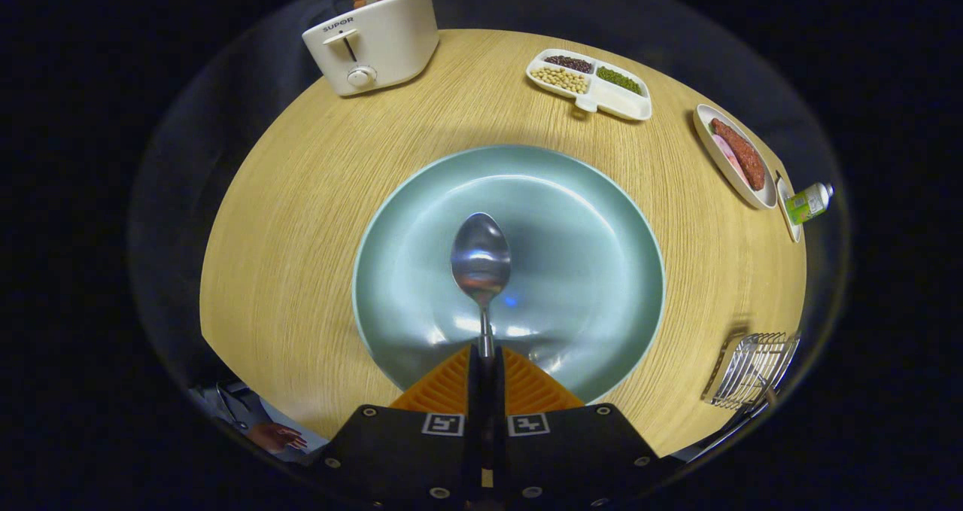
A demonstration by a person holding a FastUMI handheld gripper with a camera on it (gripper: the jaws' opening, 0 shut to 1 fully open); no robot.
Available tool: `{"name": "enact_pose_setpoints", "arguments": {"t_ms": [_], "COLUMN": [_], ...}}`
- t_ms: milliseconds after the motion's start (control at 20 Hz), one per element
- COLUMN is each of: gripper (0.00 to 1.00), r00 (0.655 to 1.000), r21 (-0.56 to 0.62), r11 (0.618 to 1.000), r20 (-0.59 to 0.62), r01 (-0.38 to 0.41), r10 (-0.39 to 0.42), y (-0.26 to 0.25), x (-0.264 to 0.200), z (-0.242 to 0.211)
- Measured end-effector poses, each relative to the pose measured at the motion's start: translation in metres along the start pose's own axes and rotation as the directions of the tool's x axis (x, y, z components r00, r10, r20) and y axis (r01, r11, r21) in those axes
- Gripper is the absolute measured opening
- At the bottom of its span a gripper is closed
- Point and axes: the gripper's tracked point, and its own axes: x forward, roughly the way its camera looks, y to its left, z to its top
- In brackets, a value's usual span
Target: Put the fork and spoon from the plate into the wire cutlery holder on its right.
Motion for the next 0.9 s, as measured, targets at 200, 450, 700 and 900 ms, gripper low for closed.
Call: {"name": "enact_pose_setpoints", "arguments": {"t_ms": [200,450,700,900], "gripper": [0.05,0.05,0.05,0.05], "r00": [0.999,0.994,0.987,0.977], "r21": [0.045,0.086,0.145,0.209], "r11": [0.999,0.996,0.989,0.977], "r20": [0.044,0.105,0.155,0.193], "r01": [-0.023,-0.019,0.031,0.050], "r10": [0.021,0.010,-0.054,-0.092], "y": [-0.009,-0.043,-0.099,-0.143], "x": [-0.012,-0.048,-0.084,-0.112], "z": [0.006,-0.004,-0.021,-0.034]}}
